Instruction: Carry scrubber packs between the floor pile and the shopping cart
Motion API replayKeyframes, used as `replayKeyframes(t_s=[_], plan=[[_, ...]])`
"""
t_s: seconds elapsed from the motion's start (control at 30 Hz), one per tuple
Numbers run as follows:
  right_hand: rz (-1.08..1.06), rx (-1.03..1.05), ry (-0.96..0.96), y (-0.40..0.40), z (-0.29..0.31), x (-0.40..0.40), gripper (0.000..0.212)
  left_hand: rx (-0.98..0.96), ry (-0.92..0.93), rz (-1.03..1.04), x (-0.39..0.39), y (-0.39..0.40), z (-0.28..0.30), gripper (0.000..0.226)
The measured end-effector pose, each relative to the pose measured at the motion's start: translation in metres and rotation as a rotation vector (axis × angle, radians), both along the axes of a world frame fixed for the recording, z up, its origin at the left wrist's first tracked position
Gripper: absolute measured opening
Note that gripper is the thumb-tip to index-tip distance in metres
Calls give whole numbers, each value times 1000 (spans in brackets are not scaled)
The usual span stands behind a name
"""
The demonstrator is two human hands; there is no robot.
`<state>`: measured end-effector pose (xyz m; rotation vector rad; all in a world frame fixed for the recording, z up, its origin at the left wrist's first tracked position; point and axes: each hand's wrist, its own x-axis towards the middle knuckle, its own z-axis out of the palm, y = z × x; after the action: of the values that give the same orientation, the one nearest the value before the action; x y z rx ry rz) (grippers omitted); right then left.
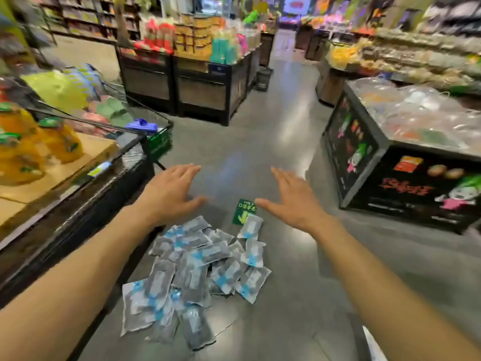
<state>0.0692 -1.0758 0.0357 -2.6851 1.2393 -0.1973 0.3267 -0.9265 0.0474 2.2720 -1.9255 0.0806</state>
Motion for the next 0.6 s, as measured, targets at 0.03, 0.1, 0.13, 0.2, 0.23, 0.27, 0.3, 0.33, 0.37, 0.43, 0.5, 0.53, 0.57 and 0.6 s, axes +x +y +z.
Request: replayKeyframes(t_s=[0.03, 0.1, 0.13, 0.2, 0.23, 0.27, 0.3, 0.33, 0.37, 0.43, 0.5, 0.53, 0.57, 0.6], plan=[[-47, 6, 1, -9, -3, -17, 100, 2, 8, -31, -10, -22, -4, 93], [-133, 3, 6, -26, -8, -45, 100, 6, 4, -89, -28, -60, -13, 90], [-171, 2, 9, -34, -9, -56, 99, 7, -1, -112, -36, -78, -18, 88], [-235, 21, 14, -51, -10, -71, 98, 18, -11, -156, -47, -111, -25, 83], [-263, 34, 14, -59, -10, -76, 98, 24, -5, -176, -50, -128, -28, 83], [-286, 44, 11, -68, -11, -80, 98, 25, 8, -190, -51, -146, -32, 82], [-302, 52, 10, -77, -12, -83, 98, 30, 19, -199, -52, -163, -35, 82], [-310, 56, 13, -88, -14, -84, 98, 41, 30, -208, -51, -180, -39, 82], [-316, 57, 21, -99, -14, -84, 98, 52, 42, -213, -50, -197, -42, 82], [-319, 66, 55, -126, -14, -79, 99, 54, 68, -214, -46, -228, -51, 80], [-315, 76, 83, -154, -12, -69, 98, 53, 83, -213, -40, -255, -56, 80], [-311, 75, 88, -169, -11, -64, 98, 55, 84, -210, -35, -269, -58, 80], [-307, 76, 90, -184, -11, -58, 98, 61, 87, -204, -30, -281, -58, 81], [-303, 76, 87, -198, -11, -53, 98, 64, 92, -201, -24, -293, -59, 82]])
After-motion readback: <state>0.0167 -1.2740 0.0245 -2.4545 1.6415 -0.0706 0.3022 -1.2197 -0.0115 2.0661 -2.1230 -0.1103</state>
